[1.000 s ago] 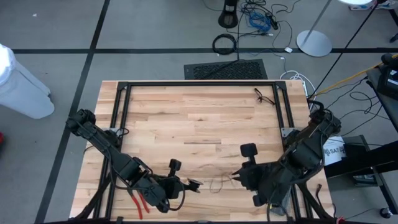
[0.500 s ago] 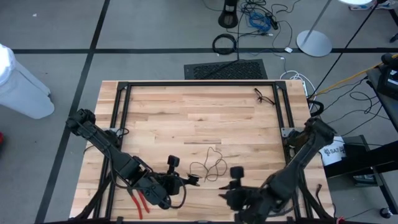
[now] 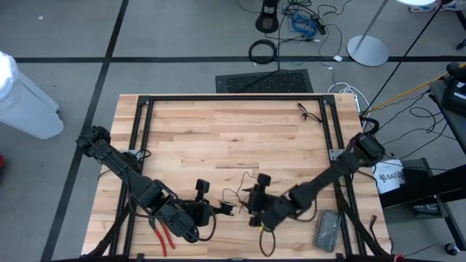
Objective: Coil cords
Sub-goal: Coil the black wire onto the black spool
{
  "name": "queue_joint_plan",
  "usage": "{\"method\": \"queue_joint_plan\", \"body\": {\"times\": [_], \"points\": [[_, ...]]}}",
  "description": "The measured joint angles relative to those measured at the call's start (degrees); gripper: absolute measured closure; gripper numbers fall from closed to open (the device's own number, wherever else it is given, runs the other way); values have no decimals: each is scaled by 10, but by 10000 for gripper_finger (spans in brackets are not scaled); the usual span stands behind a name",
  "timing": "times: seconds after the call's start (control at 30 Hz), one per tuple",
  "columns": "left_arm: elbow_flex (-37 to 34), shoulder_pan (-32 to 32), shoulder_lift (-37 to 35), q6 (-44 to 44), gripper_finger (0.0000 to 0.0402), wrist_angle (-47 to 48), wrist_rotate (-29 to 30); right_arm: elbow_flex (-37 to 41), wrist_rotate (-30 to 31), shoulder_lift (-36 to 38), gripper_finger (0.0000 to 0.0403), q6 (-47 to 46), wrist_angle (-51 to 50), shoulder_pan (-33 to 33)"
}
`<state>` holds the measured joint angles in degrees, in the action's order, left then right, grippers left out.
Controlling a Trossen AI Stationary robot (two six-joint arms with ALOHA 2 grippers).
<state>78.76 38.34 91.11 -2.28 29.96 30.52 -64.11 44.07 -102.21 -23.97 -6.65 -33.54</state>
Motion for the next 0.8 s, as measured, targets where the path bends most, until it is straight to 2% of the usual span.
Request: {"method": "queue_joint_plan", "body": {"times": [0.13, 0.33, 0.47, 0.67, 0.8], "points": [[0, -1, -1, 0, 399, 0, 0, 49, -45, 0, 216, 35, 115, 33], [0, -1, -2, -1, 399, -13, 0, 87, -68, -17, 225, 112, 269, 64], [0, -1, -2, -4, 399, -13, 0, 86, -126, -17, 242, 119, 279, 87], [0, 2, -2, -5, 399, -24, 0, 86, -129, -17, 278, 113, 278, 93], [0, 8, -2, -5, 399, -25, 4, 86, -128, -17, 324, 111, 279, 92]]}}
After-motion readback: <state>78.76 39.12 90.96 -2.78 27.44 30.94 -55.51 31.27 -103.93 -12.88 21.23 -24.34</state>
